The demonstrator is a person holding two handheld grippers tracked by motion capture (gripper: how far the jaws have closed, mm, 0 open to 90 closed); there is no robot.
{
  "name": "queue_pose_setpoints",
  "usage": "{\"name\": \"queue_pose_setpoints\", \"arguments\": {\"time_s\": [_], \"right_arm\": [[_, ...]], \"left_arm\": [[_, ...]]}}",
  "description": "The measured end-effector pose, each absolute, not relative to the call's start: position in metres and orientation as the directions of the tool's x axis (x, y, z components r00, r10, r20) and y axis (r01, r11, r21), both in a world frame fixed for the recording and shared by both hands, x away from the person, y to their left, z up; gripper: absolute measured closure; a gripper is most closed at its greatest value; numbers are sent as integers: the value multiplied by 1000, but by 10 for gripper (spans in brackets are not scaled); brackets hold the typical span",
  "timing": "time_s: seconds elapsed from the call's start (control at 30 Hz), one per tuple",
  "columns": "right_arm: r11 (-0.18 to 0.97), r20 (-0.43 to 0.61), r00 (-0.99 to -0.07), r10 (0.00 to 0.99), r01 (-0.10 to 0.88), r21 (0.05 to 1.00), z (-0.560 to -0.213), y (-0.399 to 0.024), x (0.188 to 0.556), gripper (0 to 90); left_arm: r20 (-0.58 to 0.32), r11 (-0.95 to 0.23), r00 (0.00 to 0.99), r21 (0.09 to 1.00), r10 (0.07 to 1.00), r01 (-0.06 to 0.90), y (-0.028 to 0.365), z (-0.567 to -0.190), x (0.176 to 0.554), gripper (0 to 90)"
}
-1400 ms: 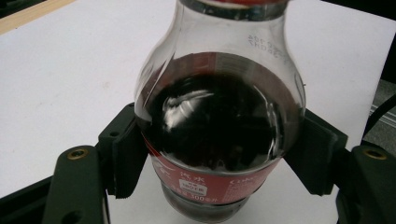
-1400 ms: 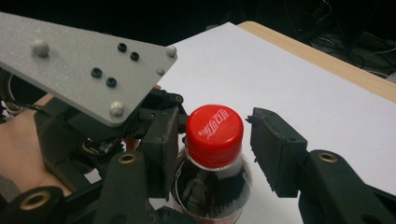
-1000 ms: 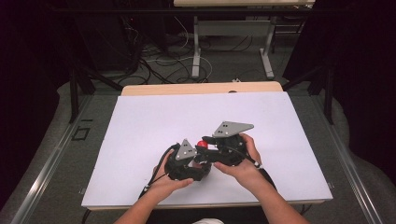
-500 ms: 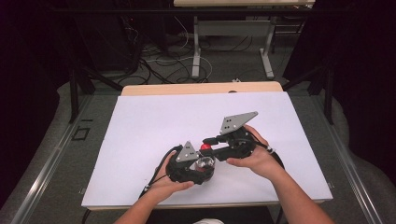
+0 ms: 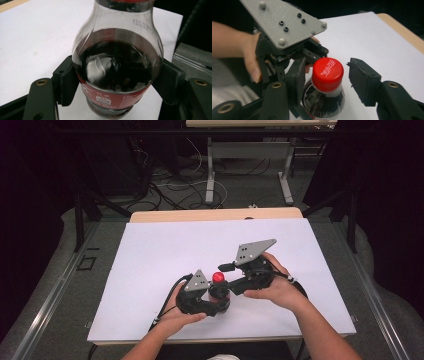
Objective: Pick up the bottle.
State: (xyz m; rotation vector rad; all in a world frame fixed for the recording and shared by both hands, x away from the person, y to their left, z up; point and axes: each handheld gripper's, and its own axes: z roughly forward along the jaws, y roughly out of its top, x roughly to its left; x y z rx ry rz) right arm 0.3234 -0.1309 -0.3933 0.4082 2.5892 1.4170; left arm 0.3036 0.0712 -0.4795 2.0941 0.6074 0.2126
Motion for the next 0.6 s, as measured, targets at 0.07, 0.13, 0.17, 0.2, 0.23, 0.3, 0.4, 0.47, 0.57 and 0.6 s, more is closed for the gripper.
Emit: {"name": "queue_pose_setpoints", "arguments": {"time_s": [0.07, 0.13, 0.17, 0.2, 0.23, 0.3, 0.4, 0.47, 0.57, 0.6], "right_arm": [[485, -11, -925, 381, 190, 854, -394, -128, 317, 435], [465, -21, -896, 443, 210, 860, -394, -126, 311, 433], [447, -31, -875, 483, 216, 868, -396, -124, 307, 433], [433, -33, -863, 504, 219, 874, -397, -123, 305, 433], [433, -33, -863, 504, 219, 874, -397, -123, 305, 433], [409, -30, -828, 560, 245, 879, -402, -119, 299, 450], [342, -1, -797, 604, 258, 903, -409, -114, 293, 489], [321, -16, -775, 632, 243, 915, -412, -111, 289, 533], [307, -37, -749, 661, 225, 925, -416, -107, 287, 567], [302, -38, -745, 666, 223, 927, -417, -105, 288, 570]], "left_arm": [[-66, -453, 856, 827, 513, 335, 72, -480, 305, 301], [-60, -457, 854, 825, 516, 334, 72, -480, 305, 301], [-65, -461, 855, 820, 515, 339, 73, -479, 306, 301], [-73, -448, 844, 822, 531, 352, 73, -479, 306, 301], [-73, -448, 844, 822, 531, 352, 73, -479, 306, 301], [-76, -448, 845, 820, 530, 355, 73, -479, 306, 301], [-73, -435, 836, 827, 544, 356, 72, -481, 306, 301], [-77, -434, 833, 825, 548, 361, 72, -481, 306, 301], [-75, -437, 833, 824, 548, 361, 72, -481, 306, 301], [-76, -437, 834, 824, 546, 361, 72, -481, 306, 301]]}}
